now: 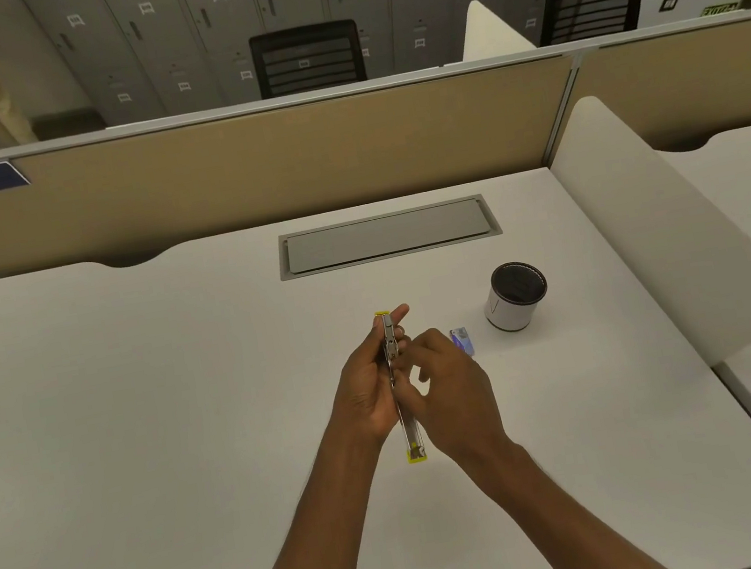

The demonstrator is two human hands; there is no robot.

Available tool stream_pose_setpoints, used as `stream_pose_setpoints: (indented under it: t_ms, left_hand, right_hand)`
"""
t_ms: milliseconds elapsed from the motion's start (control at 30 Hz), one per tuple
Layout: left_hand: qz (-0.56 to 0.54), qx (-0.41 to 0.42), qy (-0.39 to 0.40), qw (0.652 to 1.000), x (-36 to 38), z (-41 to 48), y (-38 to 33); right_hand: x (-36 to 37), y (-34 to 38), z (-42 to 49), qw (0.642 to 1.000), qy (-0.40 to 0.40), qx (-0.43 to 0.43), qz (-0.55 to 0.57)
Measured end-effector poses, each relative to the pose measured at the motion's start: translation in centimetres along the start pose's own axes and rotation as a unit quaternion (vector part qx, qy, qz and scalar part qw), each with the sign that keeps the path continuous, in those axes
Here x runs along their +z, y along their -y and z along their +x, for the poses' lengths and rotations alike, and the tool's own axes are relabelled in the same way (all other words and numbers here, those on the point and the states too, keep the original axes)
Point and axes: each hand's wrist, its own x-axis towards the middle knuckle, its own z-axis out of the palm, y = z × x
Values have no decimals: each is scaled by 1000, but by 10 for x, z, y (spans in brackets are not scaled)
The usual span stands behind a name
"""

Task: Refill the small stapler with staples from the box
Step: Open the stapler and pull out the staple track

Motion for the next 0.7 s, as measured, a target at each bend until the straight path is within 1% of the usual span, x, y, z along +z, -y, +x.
stream_pose_setpoints:
  t_ms: [133, 233, 300, 433, 533, 700]
  left_hand:
    - [26, 6, 32, 999, 5, -4, -2]
    - [49, 10, 51, 997, 6, -8, 0]
    - [43, 14, 56, 997, 6, -9, 2]
    - [41, 22, 49, 998, 7, -10, 3]
    - [47, 25, 40, 998, 7, -11, 3]
    - [42, 35, 33, 998, 10, -11, 7]
  right_hand:
    - [-4, 3, 1, 988, -57, 40, 141]
    - [-10, 4, 11, 979, -91, 35, 178]
    - [-13, 3, 17, 980, -92, 16, 176]
    - [-15, -3, 25, 989, -64, -24, 133]
    - [-17, -5, 25, 992, -46, -30, 116]
    - [-14, -7, 26, 995, -50, -30, 84]
